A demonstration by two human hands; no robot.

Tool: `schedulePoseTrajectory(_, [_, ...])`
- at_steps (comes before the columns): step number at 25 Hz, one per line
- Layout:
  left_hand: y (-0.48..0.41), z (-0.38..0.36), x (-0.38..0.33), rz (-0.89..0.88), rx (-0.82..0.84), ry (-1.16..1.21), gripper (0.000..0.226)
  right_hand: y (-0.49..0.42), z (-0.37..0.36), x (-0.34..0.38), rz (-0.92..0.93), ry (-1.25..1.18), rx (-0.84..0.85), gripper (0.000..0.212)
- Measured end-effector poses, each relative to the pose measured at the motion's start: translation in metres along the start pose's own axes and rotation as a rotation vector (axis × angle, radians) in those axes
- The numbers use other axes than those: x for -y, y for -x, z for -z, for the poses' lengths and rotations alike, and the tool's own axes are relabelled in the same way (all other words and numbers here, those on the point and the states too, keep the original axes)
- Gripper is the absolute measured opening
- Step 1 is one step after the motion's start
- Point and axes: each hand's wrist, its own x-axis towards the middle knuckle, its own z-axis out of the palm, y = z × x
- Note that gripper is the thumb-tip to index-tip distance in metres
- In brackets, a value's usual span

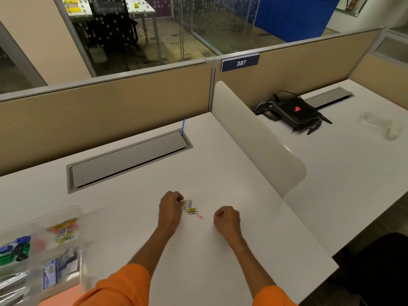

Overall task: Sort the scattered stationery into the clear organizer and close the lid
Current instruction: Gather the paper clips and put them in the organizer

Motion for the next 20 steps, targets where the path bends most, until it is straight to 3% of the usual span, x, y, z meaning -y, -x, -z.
schedulePoseTrajectory(5, [-0.017, -0.009, -0.002, 0.045, 0.037, -0.070, 0.022, 0.014, -0.022, 0.016, -0.019, -0.086, -0.035, 0.009])
schedulePoseTrajectory(9, [-0.023, -0.007, -0.002, 0.041, 0.180, -0.124, 0.036, 0.020, -0.033, 0.028, 0.007, -0.123, -0.003, 0.031])
schedulePoseTrajectory(13, [-0.022, -0.007, -0.007, 0.025, 0.265, -0.164, 0.046, 0.018, -0.042, 0.039, 0.061, -0.109, -0.035, 0.030])
schedulePoseTrajectory(20, [-0.017, -0.015, -0.005, 0.006, 0.222, -0.091, 0.025, 0.008, -0.051, 0.055, 0.068, -0.108, -0.035, 0.023])
